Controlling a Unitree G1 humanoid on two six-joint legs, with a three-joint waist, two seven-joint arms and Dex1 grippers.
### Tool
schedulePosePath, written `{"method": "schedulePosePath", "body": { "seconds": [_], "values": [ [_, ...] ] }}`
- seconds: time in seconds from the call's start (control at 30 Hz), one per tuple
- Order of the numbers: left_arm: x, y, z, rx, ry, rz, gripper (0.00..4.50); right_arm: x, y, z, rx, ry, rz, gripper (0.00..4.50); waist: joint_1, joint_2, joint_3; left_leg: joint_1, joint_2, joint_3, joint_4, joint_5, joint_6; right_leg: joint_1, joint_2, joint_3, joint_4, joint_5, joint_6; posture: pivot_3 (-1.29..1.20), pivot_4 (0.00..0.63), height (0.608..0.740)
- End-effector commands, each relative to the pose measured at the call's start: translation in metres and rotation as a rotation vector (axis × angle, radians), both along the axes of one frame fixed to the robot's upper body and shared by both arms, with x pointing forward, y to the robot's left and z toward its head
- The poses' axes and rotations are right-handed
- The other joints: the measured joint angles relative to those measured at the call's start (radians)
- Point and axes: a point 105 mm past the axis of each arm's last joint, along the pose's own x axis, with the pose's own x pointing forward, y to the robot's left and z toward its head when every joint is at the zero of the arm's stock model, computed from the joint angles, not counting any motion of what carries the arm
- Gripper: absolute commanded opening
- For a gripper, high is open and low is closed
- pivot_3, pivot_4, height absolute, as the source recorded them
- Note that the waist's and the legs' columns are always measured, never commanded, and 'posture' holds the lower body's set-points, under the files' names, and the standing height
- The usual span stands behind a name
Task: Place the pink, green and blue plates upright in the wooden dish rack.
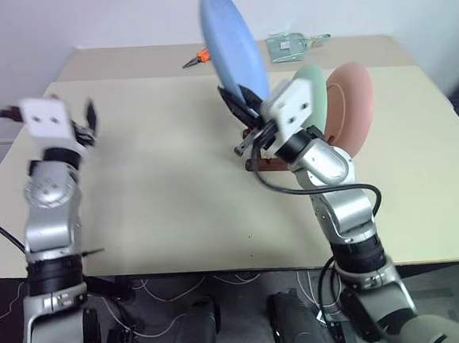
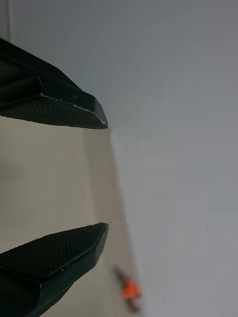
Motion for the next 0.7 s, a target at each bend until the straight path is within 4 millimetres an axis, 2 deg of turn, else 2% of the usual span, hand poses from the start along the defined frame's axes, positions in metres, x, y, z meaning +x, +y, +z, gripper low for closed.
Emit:
{"method": "schedulePosePath", "body": {
  "seconds": [0.03,0.1,0.2,0.3,0.57,0.7],
  "values": [
    [-0.016,-0.071,-0.032,0.042,0.067,-0.343,3.05,-0.005,-0.016,0.014,0.274,0.154,0.067,0.00,0.001,0.000,0.000,0.000,0.000,0.000,0.000,0.000,0.000,0.000,0.000,0.000,0.000,0.000,0.000,0.00,0.150,0.740],
    [-0.026,-0.091,-0.044,0.054,0.098,-0.461,3.05,-0.004,-0.019,0.013,0.316,0.205,0.068,0.00,-0.001,0.000,0.000,0.000,0.001,0.000,0.000,0.000,0.000,-0.001,0.000,0.000,0.000,0.001,-0.001,0.00,0.150,0.740],
    [-0.034,-0.104,-0.048,0.055,0.115,-0.561,3.05,0.001,-0.025,0.010,0.332,0.246,0.045,0.00,-0.006,0.001,0.001,-0.001,0.002,0.000,-0.001,0.000,0.000,-0.005,0.001,0.000,0.001,0.000,-0.006,0.00,0.150,0.740],
    [-0.037,-0.109,-0.046,0.041,0.124,-0.606,3.05,0.006,-0.030,0.005,0.339,0.283,0.022,0.00,-0.007,0.006,0.000,-0.001,0.002,0.000,-0.004,0.000,0.000,-0.006,0.002,0.001,0.001,0.000,-0.007,0.00,0.150,0.740],
    [-0.040,-0.115,-0.046,0.047,0.128,-0.642,3.05,0.014,-0.031,-0.011,0.334,0.392,0.035,0.00,-0.006,0.006,0.000,0.000,0.002,0.001,-0.007,0.001,-0.001,-0.007,0.002,0.001,0.000,0.001,-0.004,0.00,0.150,0.740],
    [-0.041,-0.117,-0.045,0.047,0.128,-0.643,3.09,0.019,-0.035,-0.009,0.331,0.393,0.001,1.48,-0.006,0.006,0.000,0.000,0.002,0.001,-0.007,0.001,-0.001,-0.007,0.002,0.001,0.000,0.001,-0.004,0.00,0.150,0.740]
  ]
}}
